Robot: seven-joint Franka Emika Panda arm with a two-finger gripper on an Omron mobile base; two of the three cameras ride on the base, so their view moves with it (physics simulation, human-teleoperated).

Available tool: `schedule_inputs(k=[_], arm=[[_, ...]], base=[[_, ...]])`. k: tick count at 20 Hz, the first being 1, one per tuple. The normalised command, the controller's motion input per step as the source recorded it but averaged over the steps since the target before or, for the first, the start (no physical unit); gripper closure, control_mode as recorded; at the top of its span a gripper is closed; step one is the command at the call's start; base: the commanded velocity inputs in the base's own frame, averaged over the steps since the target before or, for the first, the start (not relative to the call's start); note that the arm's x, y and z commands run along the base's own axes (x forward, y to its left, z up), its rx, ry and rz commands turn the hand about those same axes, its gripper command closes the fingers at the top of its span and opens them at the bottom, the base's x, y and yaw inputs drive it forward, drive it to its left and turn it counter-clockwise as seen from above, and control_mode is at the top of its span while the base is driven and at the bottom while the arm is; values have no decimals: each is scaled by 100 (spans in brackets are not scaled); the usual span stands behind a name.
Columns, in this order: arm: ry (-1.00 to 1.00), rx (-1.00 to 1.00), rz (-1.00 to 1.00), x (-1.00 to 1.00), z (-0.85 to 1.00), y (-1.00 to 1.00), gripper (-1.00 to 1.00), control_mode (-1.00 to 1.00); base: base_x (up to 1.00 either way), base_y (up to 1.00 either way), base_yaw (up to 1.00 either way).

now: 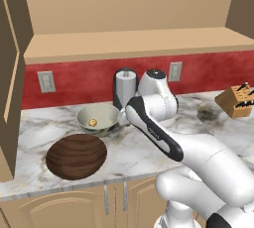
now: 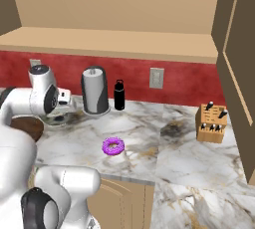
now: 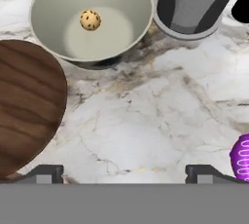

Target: Pick both bowls and place them on the counter. Then place the donut in one bowl and place the cookie dough ball in the other bowl.

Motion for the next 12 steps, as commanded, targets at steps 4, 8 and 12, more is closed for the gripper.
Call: schedule_inputs(k=[4, 8, 12], arm=[[0, -1, -6, -31, 0, -74, -100, -100], [0, -2, -10, -26, 0, -76, -100, -100], [8, -3, -12, -14, 0, -75, -100, -100]], base=[[0, 0, 0], [0, 0, 0], [0, 0, 0]])
